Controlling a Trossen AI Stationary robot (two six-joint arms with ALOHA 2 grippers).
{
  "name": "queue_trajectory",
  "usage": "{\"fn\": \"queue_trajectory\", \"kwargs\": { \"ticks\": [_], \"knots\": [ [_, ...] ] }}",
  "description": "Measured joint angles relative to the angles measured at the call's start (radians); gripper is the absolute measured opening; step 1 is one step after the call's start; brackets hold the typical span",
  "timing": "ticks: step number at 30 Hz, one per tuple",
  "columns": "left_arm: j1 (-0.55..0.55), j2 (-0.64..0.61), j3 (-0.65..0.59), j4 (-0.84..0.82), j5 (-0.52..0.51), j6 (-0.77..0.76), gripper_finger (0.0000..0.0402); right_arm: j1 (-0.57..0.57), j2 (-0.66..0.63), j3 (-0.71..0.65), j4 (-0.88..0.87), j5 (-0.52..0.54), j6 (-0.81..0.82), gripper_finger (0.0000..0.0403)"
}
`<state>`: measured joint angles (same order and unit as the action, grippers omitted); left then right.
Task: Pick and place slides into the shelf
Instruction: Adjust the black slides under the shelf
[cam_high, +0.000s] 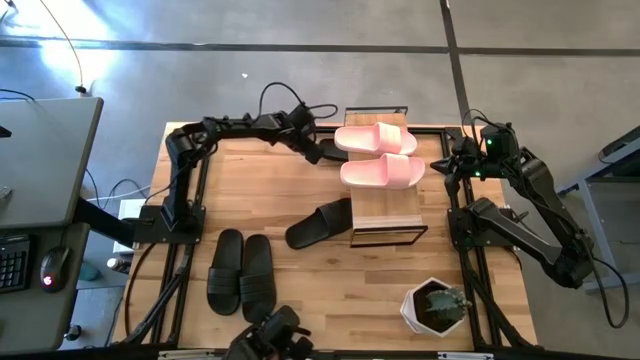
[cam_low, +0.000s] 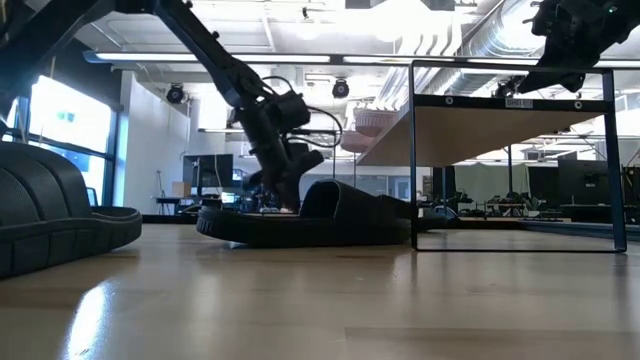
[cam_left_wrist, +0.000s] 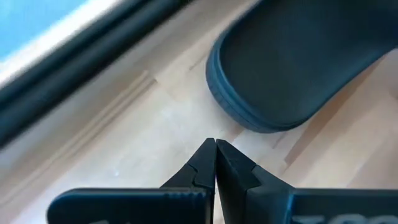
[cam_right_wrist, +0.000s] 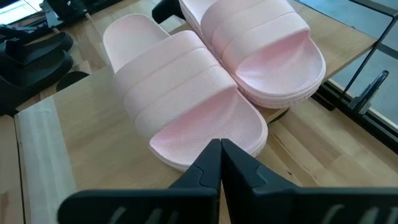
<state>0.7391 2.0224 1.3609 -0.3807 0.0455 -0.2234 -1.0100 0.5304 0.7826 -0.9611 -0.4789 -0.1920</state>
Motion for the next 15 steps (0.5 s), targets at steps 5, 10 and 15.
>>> {"fn": "queue_trajectory", "kwargs": {
  "ticks": [5, 10, 15],
  "knots": [
    [0.000, 0.025, 0.000, 0.057, 0.088, -0.026, 0.0000, 0.000, 0.000, 0.000, 0.000, 0.000, 0.000, 0.0000],
    [0.000, 0.026, 0.000, 0.098, 0.097, -0.036, 0.0000, 0.000, 0.000, 0.000, 0.000, 0.001, 0.000, 0.0000],
    [-0.001, 0.039, 0.025, 0.099, 0.092, -0.039, 0.0000, 0.000, 0.000, 0.000, 0.000, 0.001, 0.000, 0.0000]
  ]
}}
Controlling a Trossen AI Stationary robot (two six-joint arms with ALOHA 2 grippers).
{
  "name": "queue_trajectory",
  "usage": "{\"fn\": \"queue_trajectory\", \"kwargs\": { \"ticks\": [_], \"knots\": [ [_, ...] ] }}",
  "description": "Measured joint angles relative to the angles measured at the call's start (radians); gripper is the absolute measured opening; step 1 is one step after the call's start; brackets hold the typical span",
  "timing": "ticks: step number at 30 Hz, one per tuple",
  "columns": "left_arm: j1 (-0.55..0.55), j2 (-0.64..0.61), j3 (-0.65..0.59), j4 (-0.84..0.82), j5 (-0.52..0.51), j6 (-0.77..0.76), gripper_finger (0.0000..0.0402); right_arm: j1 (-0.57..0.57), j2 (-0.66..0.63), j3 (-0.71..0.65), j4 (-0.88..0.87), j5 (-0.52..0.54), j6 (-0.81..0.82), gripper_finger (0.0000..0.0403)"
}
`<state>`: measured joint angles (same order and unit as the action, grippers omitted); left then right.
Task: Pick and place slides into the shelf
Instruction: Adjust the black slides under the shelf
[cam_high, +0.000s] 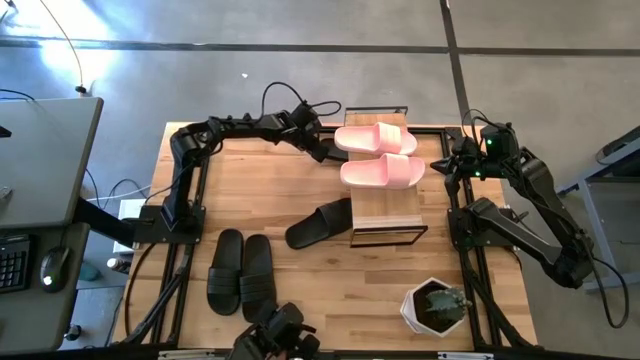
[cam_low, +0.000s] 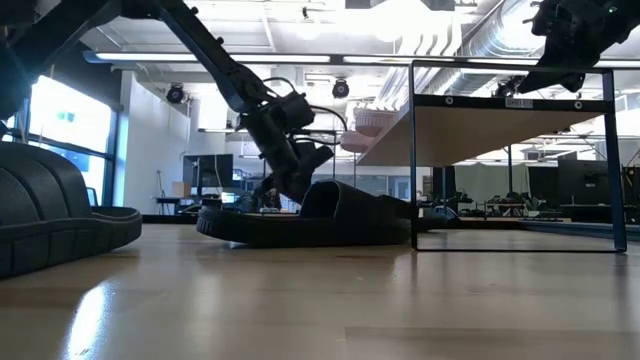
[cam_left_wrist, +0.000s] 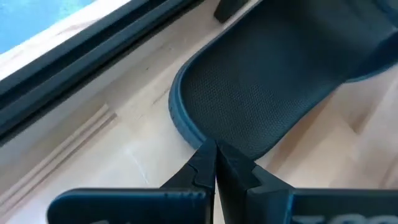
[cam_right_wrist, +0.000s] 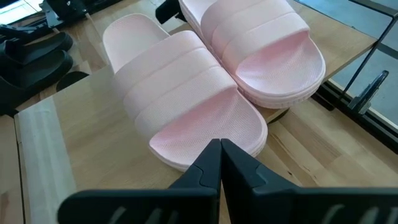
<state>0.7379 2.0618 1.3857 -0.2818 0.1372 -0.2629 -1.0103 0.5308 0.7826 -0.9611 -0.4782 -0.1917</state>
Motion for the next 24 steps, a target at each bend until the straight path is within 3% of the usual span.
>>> {"fn": "queue_trajectory", "kwargs": {
  "ticks": [13, 24],
  "knots": [
    [-0.012, 0.038, 0.023, 0.022, 0.013, -0.011, 0.0000, 0.000, 0.000, 0.000, 0.000, 0.006, 0.003, 0.0000],
    [-0.026, 0.092, 0.150, -0.023, 0.036, 0.002, 0.0000, 0.000, -0.002, 0.000, 0.000, 0.006, 0.002, 0.0000]
  ]
}}
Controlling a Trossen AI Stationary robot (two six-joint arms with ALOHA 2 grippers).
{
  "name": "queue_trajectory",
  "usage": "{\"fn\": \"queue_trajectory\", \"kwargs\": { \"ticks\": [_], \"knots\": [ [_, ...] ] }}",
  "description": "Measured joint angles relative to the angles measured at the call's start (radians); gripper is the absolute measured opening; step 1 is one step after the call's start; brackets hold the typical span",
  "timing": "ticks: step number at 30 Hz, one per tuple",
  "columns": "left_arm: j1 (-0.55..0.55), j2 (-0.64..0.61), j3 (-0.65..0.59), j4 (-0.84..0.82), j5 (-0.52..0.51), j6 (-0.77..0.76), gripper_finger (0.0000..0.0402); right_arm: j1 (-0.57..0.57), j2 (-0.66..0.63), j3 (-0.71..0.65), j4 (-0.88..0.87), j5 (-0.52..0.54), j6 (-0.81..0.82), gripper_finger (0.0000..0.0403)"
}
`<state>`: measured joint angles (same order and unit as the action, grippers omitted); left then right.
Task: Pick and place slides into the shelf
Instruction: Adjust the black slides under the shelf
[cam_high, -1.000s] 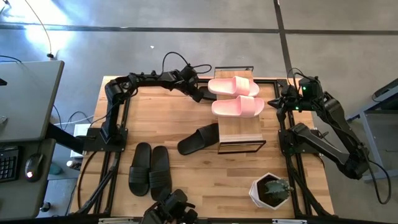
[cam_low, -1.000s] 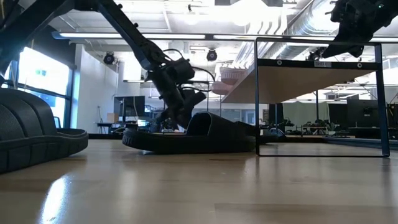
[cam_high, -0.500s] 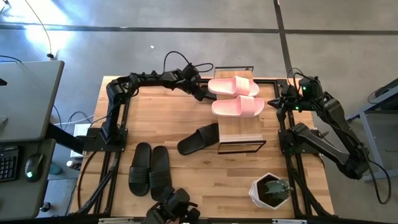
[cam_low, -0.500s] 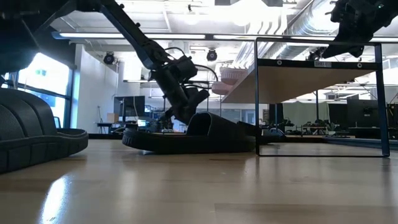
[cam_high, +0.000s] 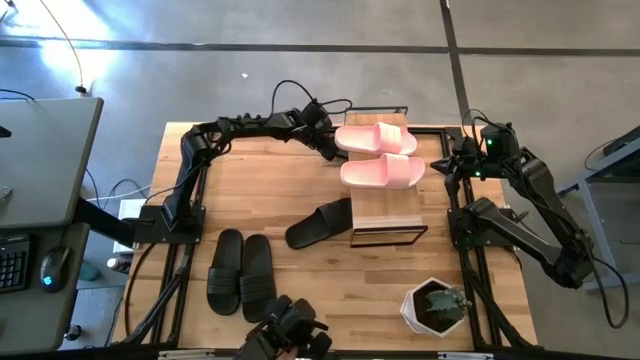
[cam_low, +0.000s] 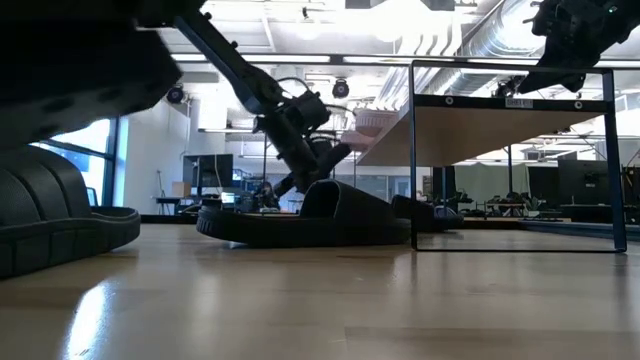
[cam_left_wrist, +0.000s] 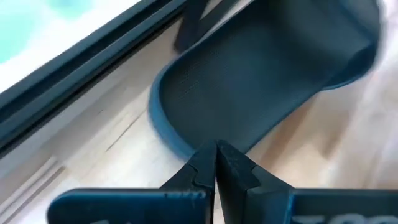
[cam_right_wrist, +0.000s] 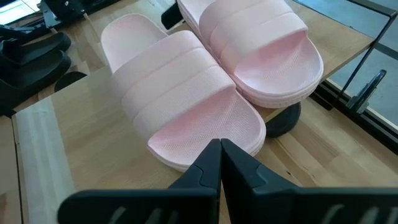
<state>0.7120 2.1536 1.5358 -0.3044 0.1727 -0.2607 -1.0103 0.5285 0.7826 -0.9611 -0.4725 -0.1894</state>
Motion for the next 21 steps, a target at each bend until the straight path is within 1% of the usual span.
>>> {"fn": "queue_trajectory", "kwargs": {
  "ticks": [3, 9, 15, 21],
  "knots": [
    [-0.001, 0.000, 0.029, -0.056, 0.003, 0.002, 0.0000, 0.000, 0.000, 0.000, 0.000, 0.000, -0.002, 0.0000],
    [0.001, 0.000, 0.034, -0.146, -0.005, 0.005, 0.0000, 0.000, 0.000, 0.000, 0.000, 0.000, -0.002, 0.0000],
    [0.001, -0.003, 0.034, -0.267, -0.006, 0.056, 0.0000, 0.000, 0.000, 0.000, -0.001, -0.001, -0.002, 0.0000],
    [0.001, -0.036, 0.034, -0.368, -0.008, 0.124, 0.0000, 0.000, 0.000, 0.000, -0.003, -0.002, -0.002, 0.0000]
  ]
}}
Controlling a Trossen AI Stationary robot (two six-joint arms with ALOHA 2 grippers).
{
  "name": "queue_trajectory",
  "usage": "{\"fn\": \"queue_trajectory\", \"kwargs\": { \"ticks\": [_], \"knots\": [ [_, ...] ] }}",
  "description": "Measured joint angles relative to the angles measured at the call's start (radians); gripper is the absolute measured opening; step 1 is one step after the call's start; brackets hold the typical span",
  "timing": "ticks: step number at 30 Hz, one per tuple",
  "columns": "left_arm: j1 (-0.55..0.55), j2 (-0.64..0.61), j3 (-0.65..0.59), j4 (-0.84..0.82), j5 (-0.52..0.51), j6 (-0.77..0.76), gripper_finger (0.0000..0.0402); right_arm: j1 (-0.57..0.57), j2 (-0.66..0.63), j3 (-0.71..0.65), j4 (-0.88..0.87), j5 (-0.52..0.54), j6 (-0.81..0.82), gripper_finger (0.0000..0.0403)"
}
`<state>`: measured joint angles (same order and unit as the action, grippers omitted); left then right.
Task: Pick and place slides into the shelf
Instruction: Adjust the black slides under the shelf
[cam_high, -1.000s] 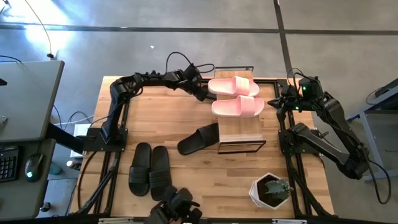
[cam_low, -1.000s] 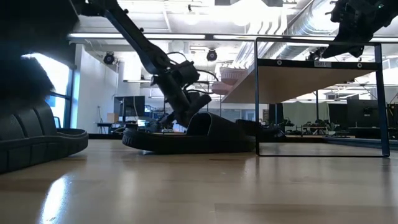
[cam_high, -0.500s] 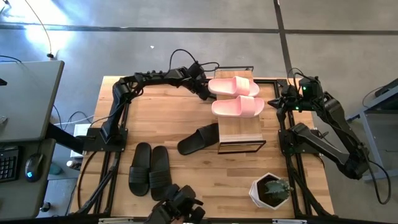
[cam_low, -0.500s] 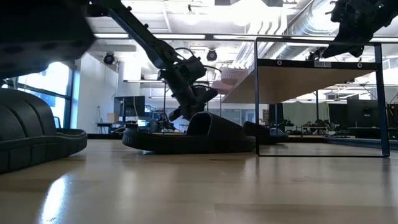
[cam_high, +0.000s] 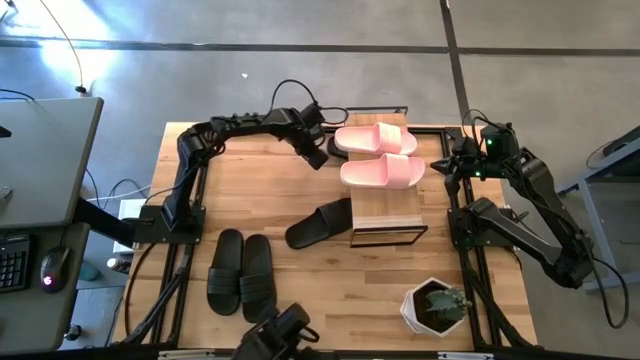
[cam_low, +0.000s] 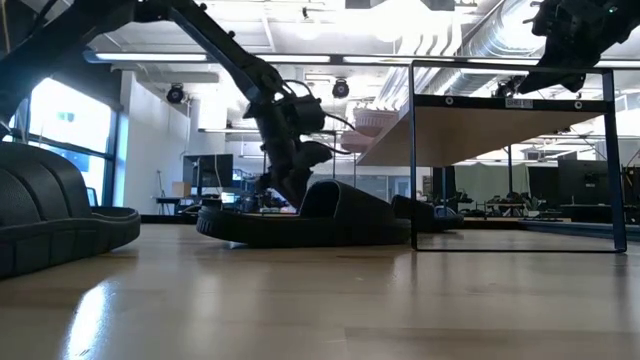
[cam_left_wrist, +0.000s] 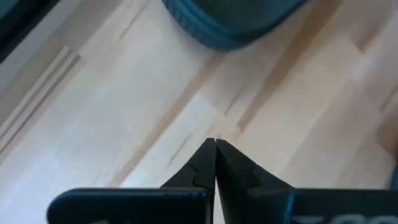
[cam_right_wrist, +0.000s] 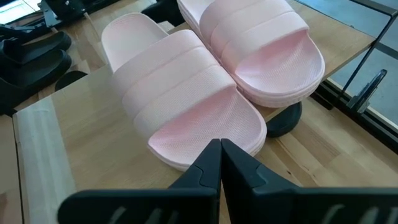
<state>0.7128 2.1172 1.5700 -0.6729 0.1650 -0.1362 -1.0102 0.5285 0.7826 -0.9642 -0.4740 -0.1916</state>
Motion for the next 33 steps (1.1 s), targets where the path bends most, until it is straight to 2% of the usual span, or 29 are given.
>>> {"fn": "queue_trajectory", "kwargs": {
  "ticks": [14, 20, 23, 27, 33],
  "knots": [
    [-0.015, -0.201, 0.000, -0.146, -0.056, 0.063, 0.0000, 0.000, 0.000, 0.000, 0.000, -0.001, 0.000, 0.0000],
    [-0.108, -0.339, -0.032, -0.158, -0.055, 0.091, 0.0000, 0.000, 0.000, 0.000, 0.000, -0.001, 0.000, 0.0000],
    [-0.180, -0.441, -0.122, -0.123, -0.060, 0.090, 0.0000, 0.000, 0.000, 0.000, 0.000, -0.004, 0.000, 0.0000],
    [-0.314, -0.616, -0.321, 0.016, -0.119, 0.158, 0.0000, 0.000, 0.000, 0.000, 0.000, -0.005, 0.000, 0.0000],
    [-0.570, -0.831, -0.688, 0.434, -0.270, 0.337, 0.0000, 0.000, 0.000, 0.000, 0.000, -0.005, 0.000, 0.0000]
  ]
}}
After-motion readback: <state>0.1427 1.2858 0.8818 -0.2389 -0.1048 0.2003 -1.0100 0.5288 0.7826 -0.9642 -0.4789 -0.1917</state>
